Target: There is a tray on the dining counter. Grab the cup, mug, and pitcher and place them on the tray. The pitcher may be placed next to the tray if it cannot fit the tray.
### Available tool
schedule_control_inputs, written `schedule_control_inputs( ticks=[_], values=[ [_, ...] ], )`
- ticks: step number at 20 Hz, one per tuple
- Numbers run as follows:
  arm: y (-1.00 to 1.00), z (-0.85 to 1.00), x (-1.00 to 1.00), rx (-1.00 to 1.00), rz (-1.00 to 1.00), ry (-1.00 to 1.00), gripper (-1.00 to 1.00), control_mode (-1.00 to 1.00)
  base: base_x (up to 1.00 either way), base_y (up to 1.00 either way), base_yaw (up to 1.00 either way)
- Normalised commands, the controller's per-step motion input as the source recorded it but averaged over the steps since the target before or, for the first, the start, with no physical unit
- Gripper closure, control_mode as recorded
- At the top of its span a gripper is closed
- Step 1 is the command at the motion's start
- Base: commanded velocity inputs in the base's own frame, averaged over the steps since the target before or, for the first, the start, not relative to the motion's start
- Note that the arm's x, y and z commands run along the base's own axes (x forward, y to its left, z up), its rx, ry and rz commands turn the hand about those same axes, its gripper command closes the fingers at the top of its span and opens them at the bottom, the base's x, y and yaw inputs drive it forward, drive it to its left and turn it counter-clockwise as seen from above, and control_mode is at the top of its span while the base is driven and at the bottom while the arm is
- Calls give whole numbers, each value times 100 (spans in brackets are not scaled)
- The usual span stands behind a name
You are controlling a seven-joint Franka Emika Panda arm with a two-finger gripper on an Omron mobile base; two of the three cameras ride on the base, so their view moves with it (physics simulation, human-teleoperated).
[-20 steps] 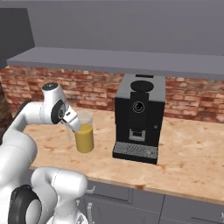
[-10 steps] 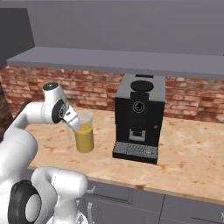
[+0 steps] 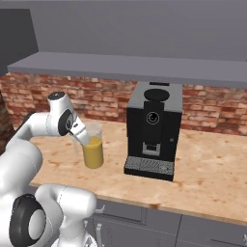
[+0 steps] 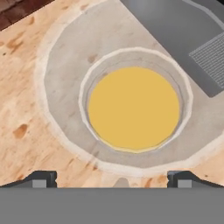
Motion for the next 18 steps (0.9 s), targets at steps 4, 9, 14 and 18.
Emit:
schedule_control_inputs(
  ticks=[4, 9, 14, 18],
  values=[
    [0, -11, 0, 0, 0, 0, -100, -100, 0, 0, 0],
    [0, -9, 0, 0, 0, 0, -100, -100, 0, 0, 0],
    [0, -8, 0, 0, 0, 0, -100, -100, 0, 0, 0],
    [0, -5, 0, 0, 0, 0, -100, -100, 0, 0, 0]
  ],
)
